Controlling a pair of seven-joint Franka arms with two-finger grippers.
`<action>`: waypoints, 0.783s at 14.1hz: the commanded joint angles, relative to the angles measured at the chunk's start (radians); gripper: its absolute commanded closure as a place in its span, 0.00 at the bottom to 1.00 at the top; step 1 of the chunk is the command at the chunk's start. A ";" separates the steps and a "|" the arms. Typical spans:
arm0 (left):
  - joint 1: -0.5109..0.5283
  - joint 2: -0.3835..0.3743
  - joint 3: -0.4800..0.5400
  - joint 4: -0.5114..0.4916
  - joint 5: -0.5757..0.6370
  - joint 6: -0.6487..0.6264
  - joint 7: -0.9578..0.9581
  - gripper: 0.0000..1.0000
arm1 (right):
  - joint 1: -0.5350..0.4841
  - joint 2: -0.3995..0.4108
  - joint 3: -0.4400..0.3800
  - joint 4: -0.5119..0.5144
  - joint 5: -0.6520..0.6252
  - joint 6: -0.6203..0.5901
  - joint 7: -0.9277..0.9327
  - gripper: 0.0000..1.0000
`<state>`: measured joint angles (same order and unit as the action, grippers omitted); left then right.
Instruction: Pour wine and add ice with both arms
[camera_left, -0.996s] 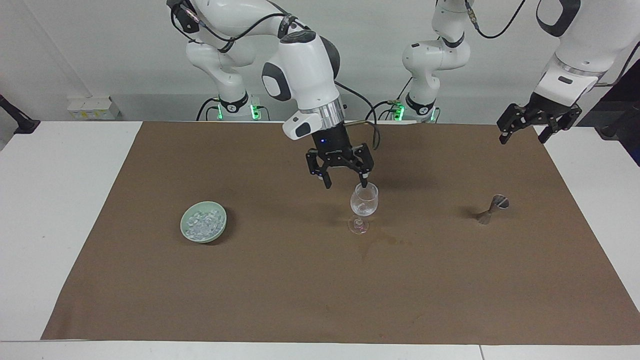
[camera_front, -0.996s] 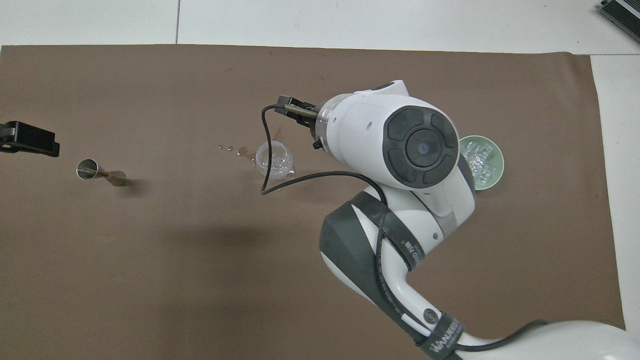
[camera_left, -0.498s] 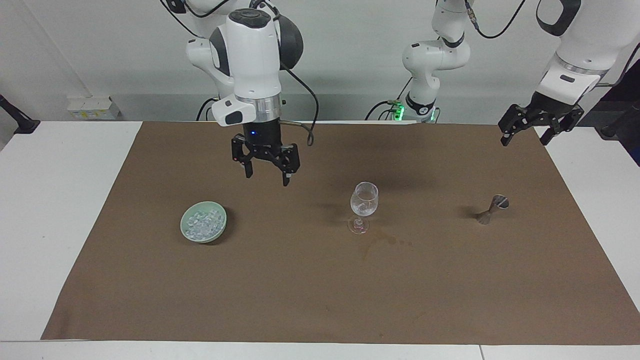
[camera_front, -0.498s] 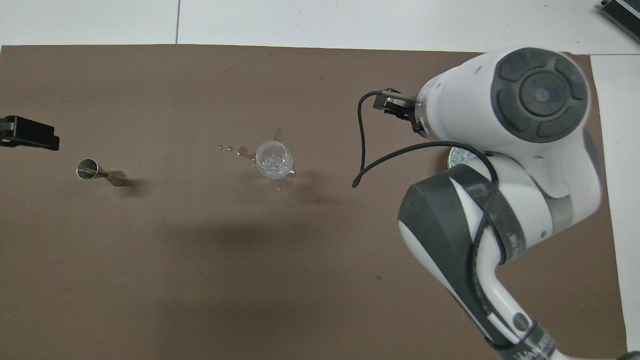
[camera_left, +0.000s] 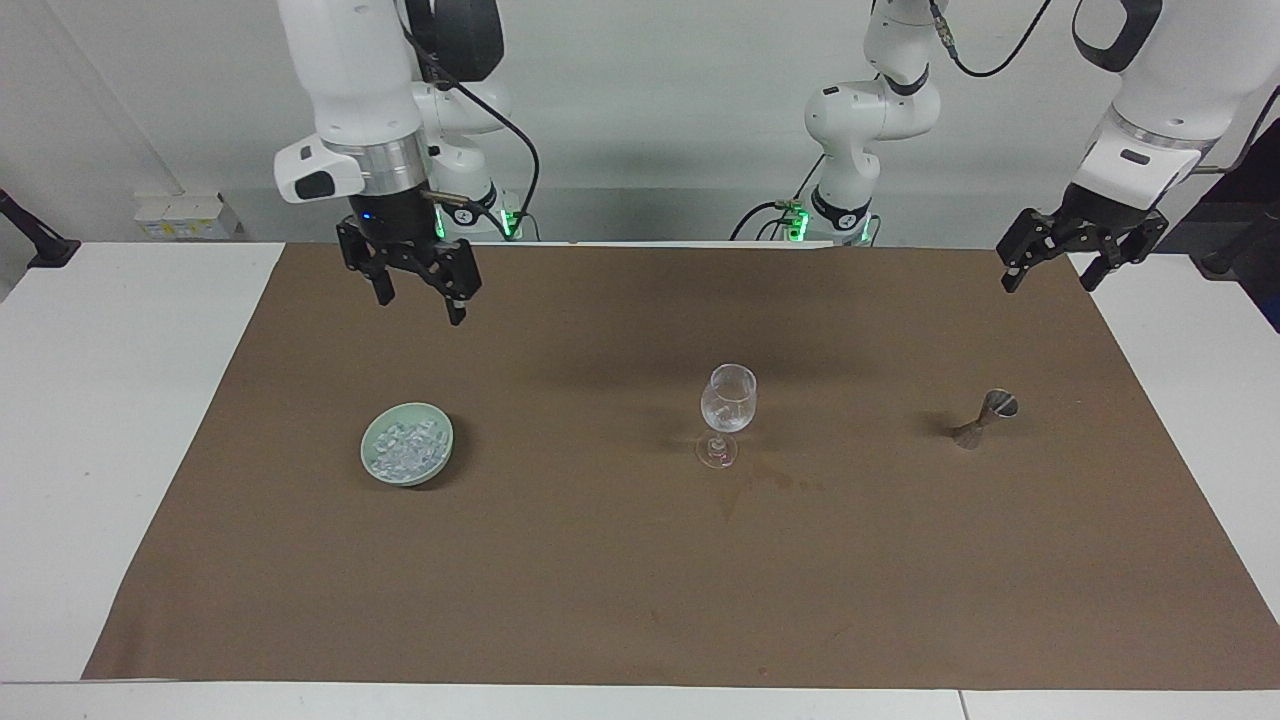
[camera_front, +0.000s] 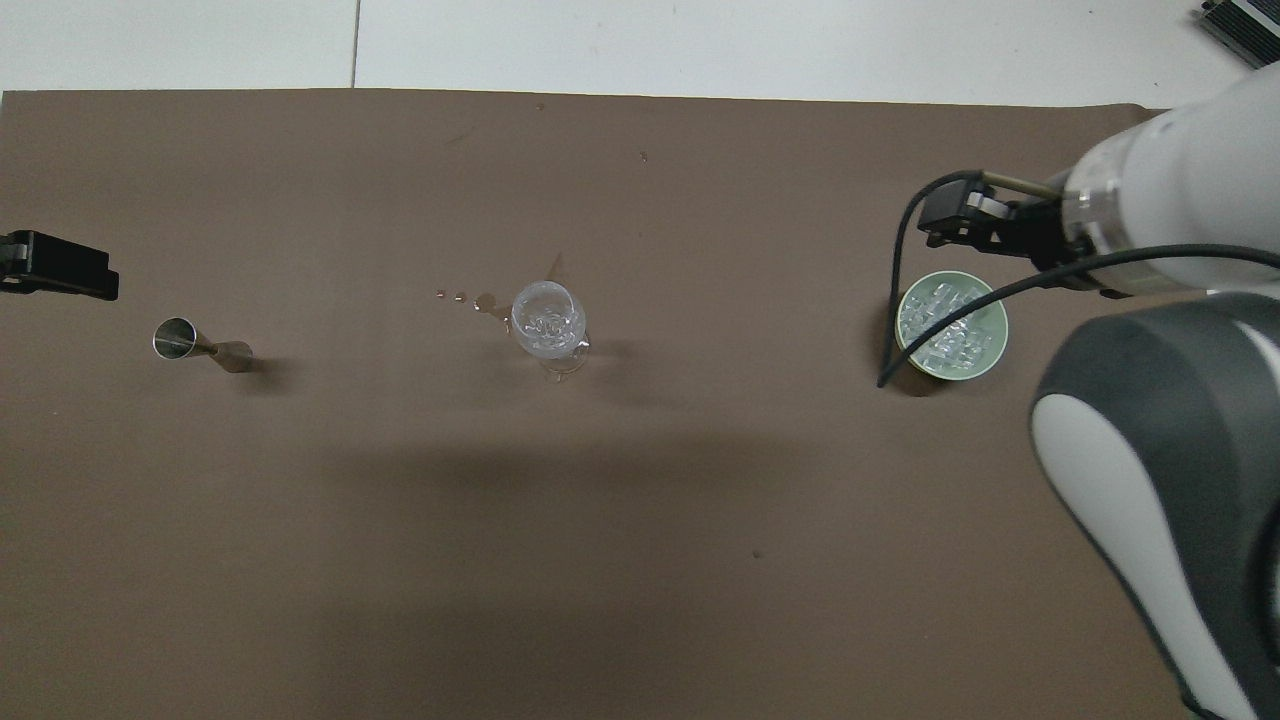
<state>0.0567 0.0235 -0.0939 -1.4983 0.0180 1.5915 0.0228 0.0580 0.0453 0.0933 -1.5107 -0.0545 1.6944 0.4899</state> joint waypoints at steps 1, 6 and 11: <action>-0.005 -0.004 0.005 -0.005 -0.007 0.007 0.009 0.00 | 0.000 -0.039 -0.065 -0.019 0.028 -0.064 -0.111 0.00; -0.003 -0.004 0.005 -0.005 -0.006 0.002 0.011 0.00 | -0.001 -0.087 -0.161 -0.019 0.051 -0.165 -0.232 0.00; -0.004 -0.004 0.006 -0.007 -0.004 -0.005 0.011 0.00 | -0.001 -0.143 -0.184 -0.078 0.081 -0.203 -0.231 0.00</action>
<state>0.0567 0.0237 -0.0936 -1.4989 0.0178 1.5907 0.0228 0.0585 -0.0527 -0.0832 -1.5264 0.0007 1.4935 0.2811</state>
